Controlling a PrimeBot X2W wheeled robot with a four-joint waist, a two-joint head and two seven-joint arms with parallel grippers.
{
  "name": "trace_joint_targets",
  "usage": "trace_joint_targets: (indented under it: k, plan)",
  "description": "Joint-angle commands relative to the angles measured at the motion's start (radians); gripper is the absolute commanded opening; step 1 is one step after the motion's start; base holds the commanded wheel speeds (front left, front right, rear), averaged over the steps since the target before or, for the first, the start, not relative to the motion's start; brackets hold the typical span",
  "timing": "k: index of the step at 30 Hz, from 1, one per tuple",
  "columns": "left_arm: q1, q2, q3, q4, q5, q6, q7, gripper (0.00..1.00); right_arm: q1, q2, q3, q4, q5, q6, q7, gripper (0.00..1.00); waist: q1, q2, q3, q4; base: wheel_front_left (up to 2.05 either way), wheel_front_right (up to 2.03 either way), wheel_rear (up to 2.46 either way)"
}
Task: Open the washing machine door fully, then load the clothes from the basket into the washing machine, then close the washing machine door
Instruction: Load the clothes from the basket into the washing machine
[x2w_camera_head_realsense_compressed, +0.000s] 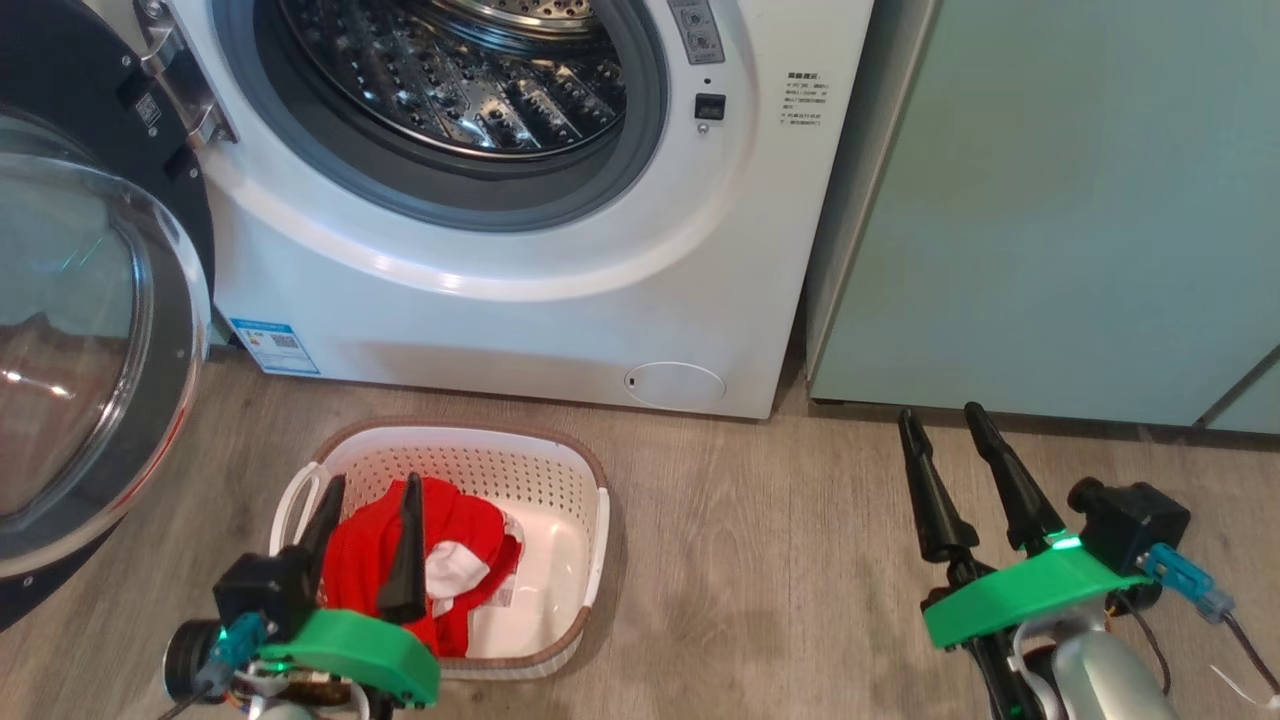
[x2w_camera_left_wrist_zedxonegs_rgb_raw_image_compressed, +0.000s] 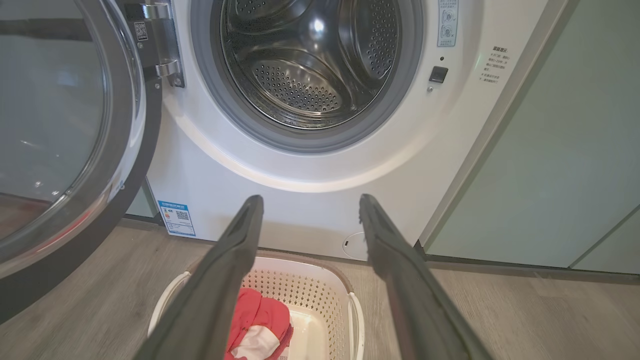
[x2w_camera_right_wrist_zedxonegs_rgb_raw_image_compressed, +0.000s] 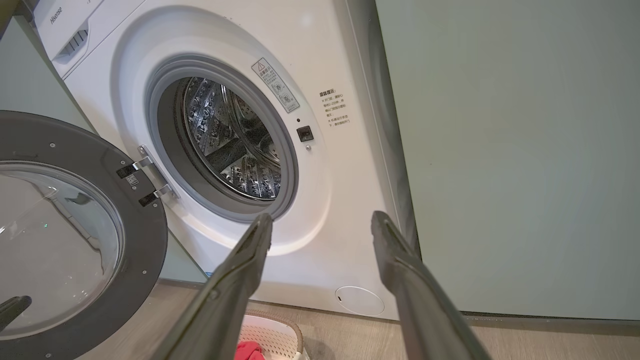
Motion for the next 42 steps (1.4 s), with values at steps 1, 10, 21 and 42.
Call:
trace_joint_targets:
  k: [1,10,21,42]
  plan:
    - [-0.054,0.008,0.041,-0.033,-0.004,0.007,-0.005,1.00,-0.045,0.005,0.019,-0.037,0.003,0.000,-0.009,1.00,0.0000,-0.0001,0.003,0.000,0.00,0.00,0.00]
    - [-0.060,0.008,0.046,-0.026,-0.008,0.010,-0.005,1.00,-0.048,0.005,0.027,-0.032,0.012,0.000,-0.009,1.00,0.0000,-0.0001,0.013,-0.003,0.00,0.00,0.00]
    - [-0.082,0.008,0.031,0.062,0.003,0.036,-0.005,1.00,-0.062,0.005,0.030,-0.024,0.005,0.000,-0.009,1.00,0.0000,-0.0001,0.067,-0.010,0.00,0.00,0.00]
    - [-0.451,0.107,-0.015,0.675,0.162,0.033,-0.005,1.00,-0.192,0.005,0.029,-0.074,-0.050,0.000,-0.009,1.00,0.0000,-0.0001,0.422,-0.103,0.00,0.00,0.00]
